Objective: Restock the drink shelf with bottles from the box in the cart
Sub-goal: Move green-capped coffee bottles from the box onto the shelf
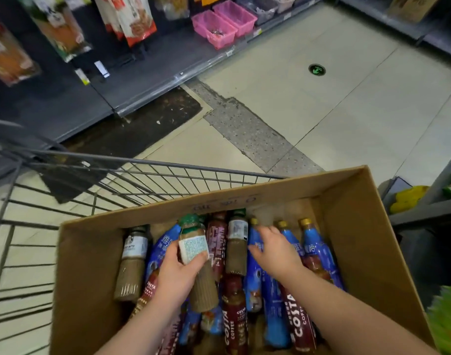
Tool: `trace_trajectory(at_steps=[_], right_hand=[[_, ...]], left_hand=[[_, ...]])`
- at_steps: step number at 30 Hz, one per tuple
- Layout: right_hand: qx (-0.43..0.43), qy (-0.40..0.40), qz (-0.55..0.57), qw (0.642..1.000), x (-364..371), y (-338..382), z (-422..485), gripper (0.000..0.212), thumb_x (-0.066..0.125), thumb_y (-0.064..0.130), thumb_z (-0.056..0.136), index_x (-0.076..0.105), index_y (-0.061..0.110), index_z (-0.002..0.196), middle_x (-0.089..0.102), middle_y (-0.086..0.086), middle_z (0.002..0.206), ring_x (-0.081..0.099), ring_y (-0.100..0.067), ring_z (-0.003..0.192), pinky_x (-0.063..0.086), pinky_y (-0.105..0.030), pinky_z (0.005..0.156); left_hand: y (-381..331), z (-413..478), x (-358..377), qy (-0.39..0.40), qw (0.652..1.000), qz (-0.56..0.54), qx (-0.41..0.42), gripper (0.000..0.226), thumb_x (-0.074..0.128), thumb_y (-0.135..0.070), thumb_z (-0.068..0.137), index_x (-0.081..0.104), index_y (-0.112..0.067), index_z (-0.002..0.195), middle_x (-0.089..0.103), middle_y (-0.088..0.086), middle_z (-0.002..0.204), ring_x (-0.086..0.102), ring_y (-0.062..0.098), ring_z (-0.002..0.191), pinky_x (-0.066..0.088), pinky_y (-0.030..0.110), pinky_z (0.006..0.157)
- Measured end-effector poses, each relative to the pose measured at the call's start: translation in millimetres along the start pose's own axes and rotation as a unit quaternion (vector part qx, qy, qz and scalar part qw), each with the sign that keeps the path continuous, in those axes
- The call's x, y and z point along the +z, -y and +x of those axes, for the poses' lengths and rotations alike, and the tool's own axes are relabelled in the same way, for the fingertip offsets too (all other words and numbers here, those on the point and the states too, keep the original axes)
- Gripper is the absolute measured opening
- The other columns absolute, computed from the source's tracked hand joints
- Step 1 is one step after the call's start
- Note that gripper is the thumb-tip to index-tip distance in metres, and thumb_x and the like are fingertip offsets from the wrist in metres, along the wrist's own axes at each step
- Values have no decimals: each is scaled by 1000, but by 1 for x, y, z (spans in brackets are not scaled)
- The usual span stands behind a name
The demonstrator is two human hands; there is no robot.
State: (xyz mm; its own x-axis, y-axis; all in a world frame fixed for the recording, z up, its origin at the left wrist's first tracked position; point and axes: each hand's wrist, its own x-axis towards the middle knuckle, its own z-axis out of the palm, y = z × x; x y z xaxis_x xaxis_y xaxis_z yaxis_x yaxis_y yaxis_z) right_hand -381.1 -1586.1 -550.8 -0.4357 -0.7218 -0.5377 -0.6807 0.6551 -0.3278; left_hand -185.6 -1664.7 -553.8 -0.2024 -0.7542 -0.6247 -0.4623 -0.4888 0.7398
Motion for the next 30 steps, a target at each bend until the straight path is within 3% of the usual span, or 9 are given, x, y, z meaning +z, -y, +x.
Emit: trace_trajectory(at_steps=[3, 7, 12, 16, 19, 22, 25, 30], right_hand=[[66, 49, 66, 994, 27, 11, 15, 65, 56, 46, 89, 30, 20, 143, 40, -8, 138, 49, -28, 121, 46, -38, 94], [133, 45, 128, 982, 50, 20, 34, 82, 63, 54, 81, 28, 12, 142, 39, -13, 137, 48, -31, 122, 44, -38, 95], [185, 15, 131, 974, 65, 30, 48, 101, 70, 57, 73, 21, 5, 144, 37, -17, 137, 45, -34, 123, 42, -40, 98], [206, 27, 179, 962, 65, 27, 54, 77, 74, 45, 75, 41, 4, 131, 42, -18, 130, 49, -32, 117, 44, -39, 98], [225, 18, 284, 932, 62, 25, 51, 62, 76, 33, 73, 49, 5, 122, 53, -15, 121, 58, -28, 102, 51, -38, 87], [226, -2, 317, 921, 59, 22, 37, 56, 72, 29, 75, 49, 9, 121, 57, -7, 105, 57, -23, 86, 48, -31, 73], [227, -15, 306, 924, 53, 18, 17, 54, 72, 29, 74, 48, 8, 118, 57, -8, 101, 56, -24, 86, 49, -34, 76], [213, -57, 325, 919, 29, 17, -25, 55, 71, 26, 72, 42, 13, 117, 55, -2, 96, 56, -20, 84, 49, -34, 76]], left_hand=[[10, 3, -14, -1, 1000, -9, -19, 43, 74, -24, 78, 49, -28, 112, 65, -3, 98, 65, 17, 86, 54, 34, 70], [26, 6, -23, -5, 1000, -13, -24, 43, 73, -22, 78, 51, -24, 116, 65, -1, 100, 65, 20, 90, 55, 44, 80], [40, 4, -23, -2, 999, -26, -42, 42, 74, -22, 78, 49, -28, 112, 66, -2, 98, 65, 18, 89, 55, 39, 75], [42, 0, -22, 8, 999, -20, -35, 43, 74, -24, 77, 48, -30, 111, 64, -5, 99, 64, 14, 89, 53, 31, 70], [40, -3, -22, 17, 999, -17, -28, 41, 75, -24, 76, 50, -31, 108, 65, -6, 98, 64, 13, 89, 53, 31, 70], [36, -7, -22, 19, 999, -21, -24, 37, 76, -24, 75, 51, -35, 101, 65, -6, 97, 65, 13, 88, 54, 31, 69], [29, -12, -23, 28, 999, -16, -20, 44, 77, -25, 74, 51, -32, 110, 66, -4, 101, 65, 16, 91, 55, 43, 82], [12, -28, -22, 46, 999, 20, 13, 45, 77, -29, 72, 48, -39, 105, 65, -11, 97, 64, 11, 88, 54, 40, 82]])
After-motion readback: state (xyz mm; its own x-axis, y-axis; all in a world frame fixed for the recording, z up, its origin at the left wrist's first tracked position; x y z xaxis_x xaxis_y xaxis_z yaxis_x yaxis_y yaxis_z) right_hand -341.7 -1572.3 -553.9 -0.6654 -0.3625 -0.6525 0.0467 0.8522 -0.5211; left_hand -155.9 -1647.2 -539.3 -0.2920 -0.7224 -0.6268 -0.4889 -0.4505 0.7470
